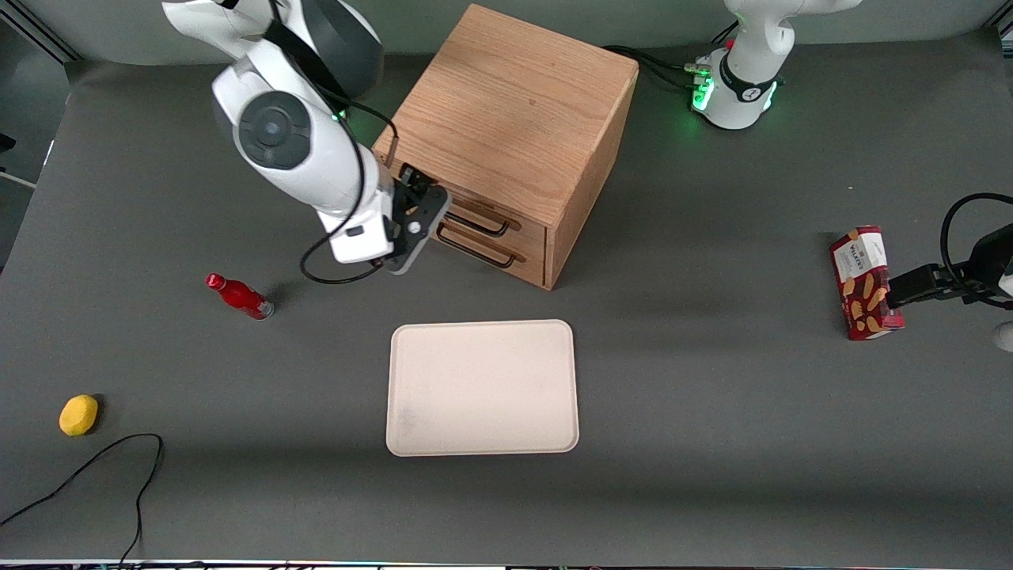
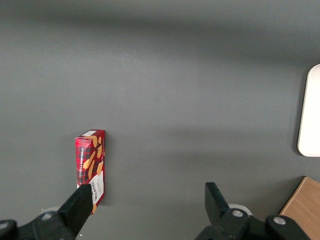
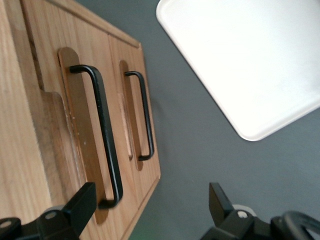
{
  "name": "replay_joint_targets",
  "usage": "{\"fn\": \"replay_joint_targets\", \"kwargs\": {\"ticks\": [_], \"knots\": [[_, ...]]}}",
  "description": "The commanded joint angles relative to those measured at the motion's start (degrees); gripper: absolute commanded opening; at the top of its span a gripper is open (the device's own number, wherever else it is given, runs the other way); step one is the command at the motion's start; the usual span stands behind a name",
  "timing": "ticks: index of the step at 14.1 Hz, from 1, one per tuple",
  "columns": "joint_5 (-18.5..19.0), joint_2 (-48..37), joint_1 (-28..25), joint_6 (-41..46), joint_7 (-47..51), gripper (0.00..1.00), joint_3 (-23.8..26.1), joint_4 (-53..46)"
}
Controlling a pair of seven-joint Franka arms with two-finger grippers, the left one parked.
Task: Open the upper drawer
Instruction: 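Hook the right gripper onto the upper drawer's black handle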
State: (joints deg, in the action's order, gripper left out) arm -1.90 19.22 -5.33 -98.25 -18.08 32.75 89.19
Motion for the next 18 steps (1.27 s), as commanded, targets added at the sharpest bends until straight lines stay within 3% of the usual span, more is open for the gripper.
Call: {"fn": "replay_joint_targets", "kwargs": {"ticks": [1, 10, 18], "knots": [[-0.9, 0.6, -1.7, -3.7, -0.6, 1.00, 0.1, 3.5], [-0.4, 1.3, -3.4, -11.4, 1.2, 1.00, 0.0, 8.4], [0.1, 2.0, -3.6, -12.6, 0.5, 1.00, -0.3, 8.5]]}}
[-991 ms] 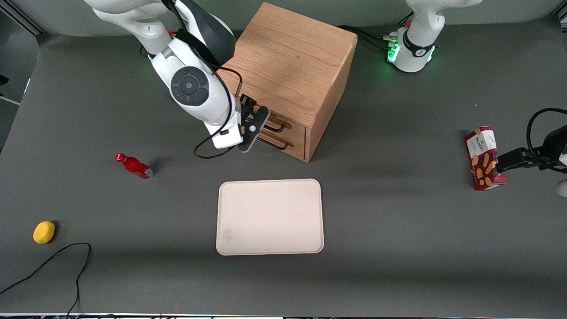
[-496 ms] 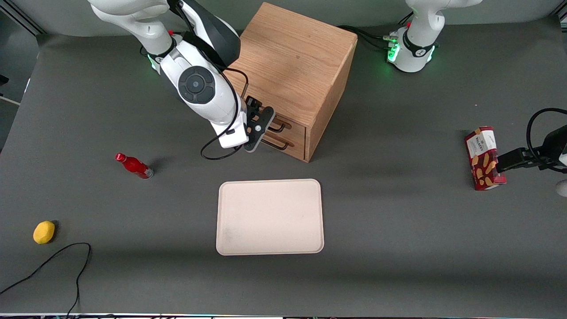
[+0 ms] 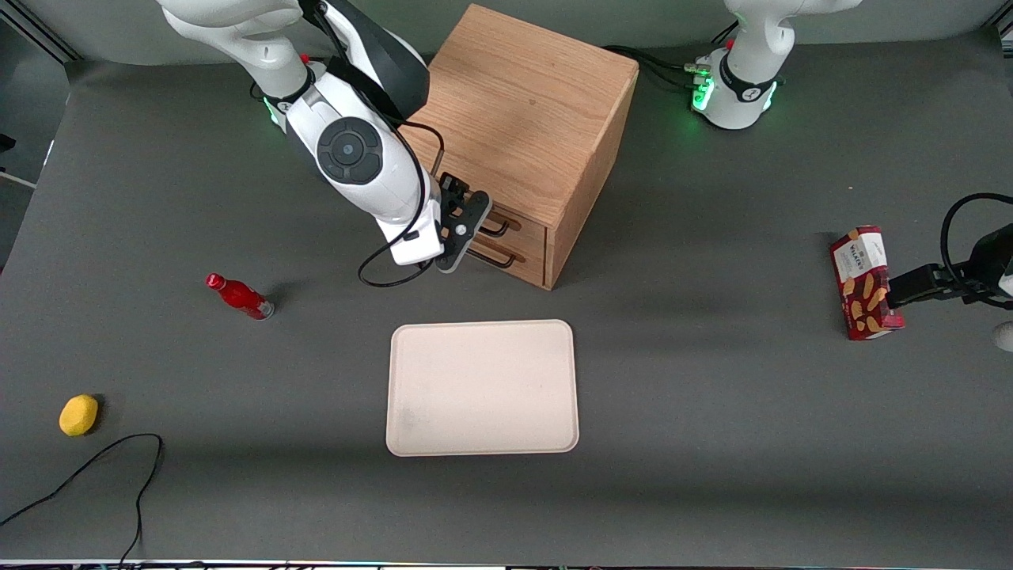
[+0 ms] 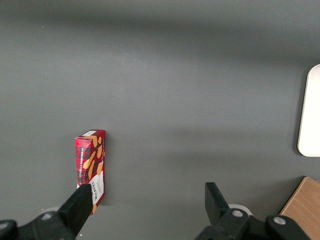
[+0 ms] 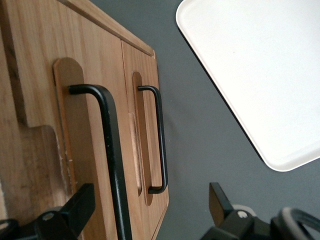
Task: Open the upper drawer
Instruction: 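Hook the right gripper onto the upper drawer's black handle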
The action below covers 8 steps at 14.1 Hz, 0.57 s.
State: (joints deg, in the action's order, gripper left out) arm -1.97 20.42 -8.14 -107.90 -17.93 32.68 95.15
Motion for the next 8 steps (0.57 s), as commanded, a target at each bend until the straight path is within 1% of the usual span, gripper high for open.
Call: {"fn": "replay_joint_targets", "kwargs": {"ticks": [1, 8], "knots": [[0.8, 1.1, -0.8, -3.0, 0.4, 1.00, -0.2, 2.5], [3.9, 4.0, -0.7, -5.4, 0.4, 1.00, -0.4, 2.1]]}}
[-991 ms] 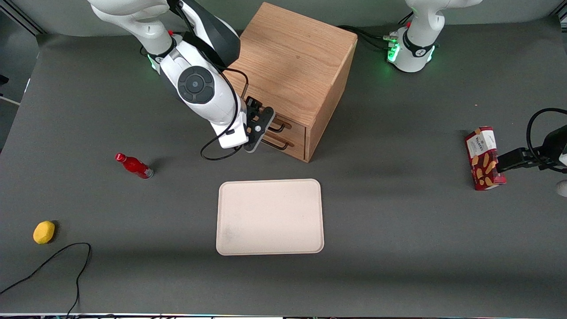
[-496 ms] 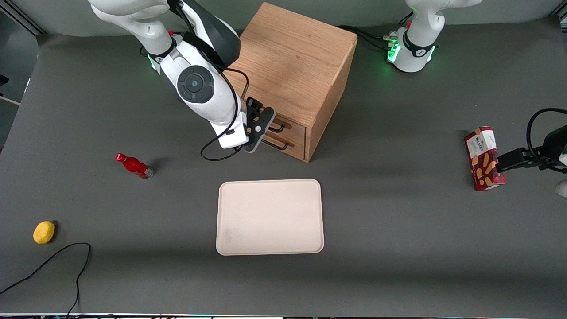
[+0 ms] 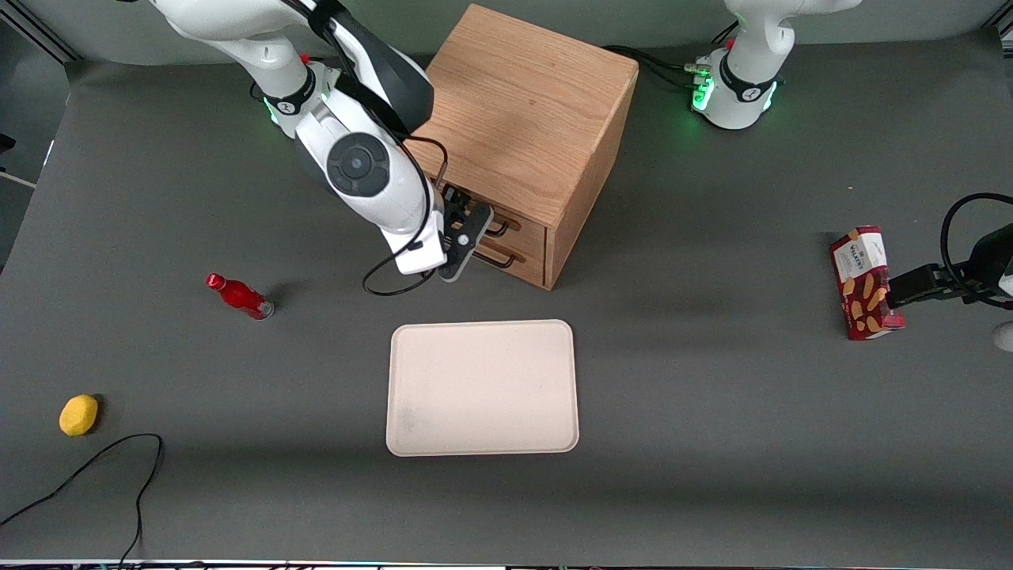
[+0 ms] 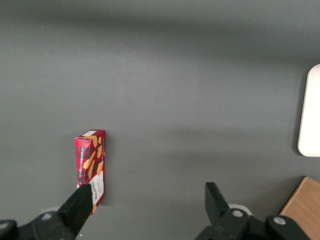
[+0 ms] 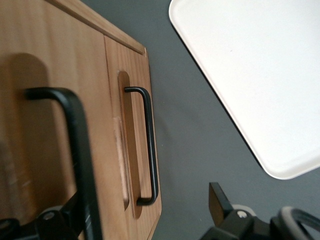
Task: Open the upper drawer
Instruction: 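Pull the upper drawer outward from the cabinet with the right gripper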
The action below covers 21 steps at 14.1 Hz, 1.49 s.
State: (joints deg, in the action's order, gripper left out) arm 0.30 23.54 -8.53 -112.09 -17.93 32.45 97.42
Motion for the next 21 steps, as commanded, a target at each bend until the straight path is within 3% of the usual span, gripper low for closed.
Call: {"fn": "replay_joint_targets", "kwargs": {"ticks": [1, 11, 21], "knots": [[1.8, 0.9, -0.3, -1.3, 0.4, 1.00, -0.2, -0.1], [1.8, 0.9, -0.2, 0.2, -1.3, 1.00, -4.8, -5.1], [1.6, 4.8, -0.3, -0.3, -9.4, 1.00, -13.9, -11.9]]}}
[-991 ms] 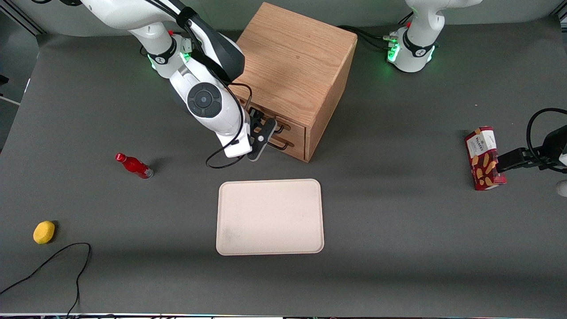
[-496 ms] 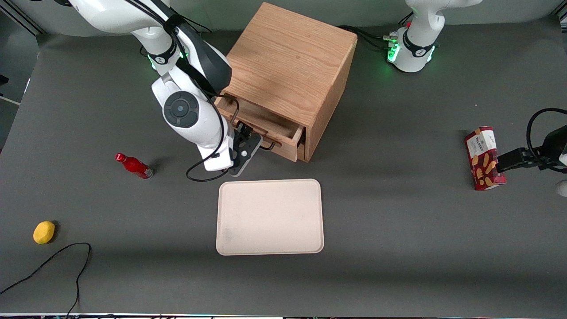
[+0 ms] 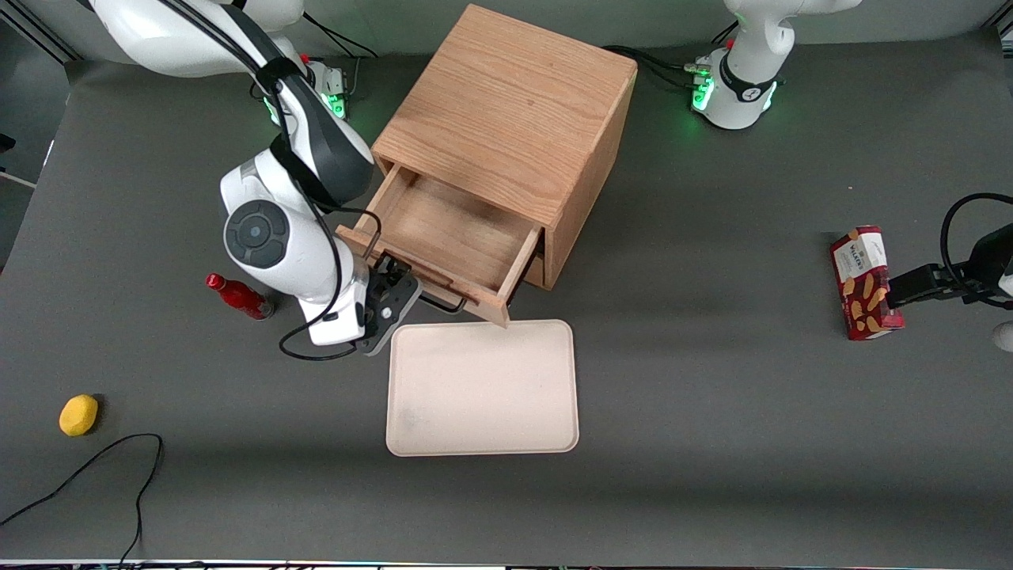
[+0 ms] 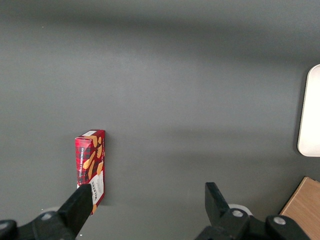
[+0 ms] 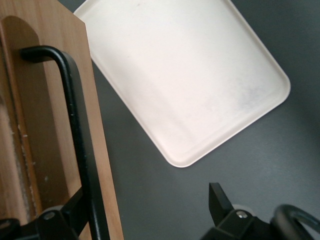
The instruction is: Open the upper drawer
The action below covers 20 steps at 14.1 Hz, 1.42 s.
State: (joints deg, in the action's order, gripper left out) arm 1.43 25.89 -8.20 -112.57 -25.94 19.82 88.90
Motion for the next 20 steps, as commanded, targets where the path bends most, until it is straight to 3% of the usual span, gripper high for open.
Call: {"fn": "replay_joint_targets", "kwargs": {"ticks": [1, 9, 12, 14, 18, 20], "knots": [[0.5, 2.8, -0.6, 0.0, -1.8, 1.00, -1.8, -4.1], [-1.8, 3.6, -0.4, 0.0, -3.0, 1.00, -6.5, -9.2], [-7.4, 2.5, -0.4, 0.8, -3.0, 1.00, -7.3, -9.8], [-9.7, -1.4, 0.2, 3.8, -3.1, 1.00, -8.1, -10.1], [-11.3, -11.5, 2.7, 5.3, -2.9, 1.00, -16.0, -8.5], [-11.3, -14.8, 4.8, 15.3, 3.9, 1.00, -18.8, -8.4]]}}
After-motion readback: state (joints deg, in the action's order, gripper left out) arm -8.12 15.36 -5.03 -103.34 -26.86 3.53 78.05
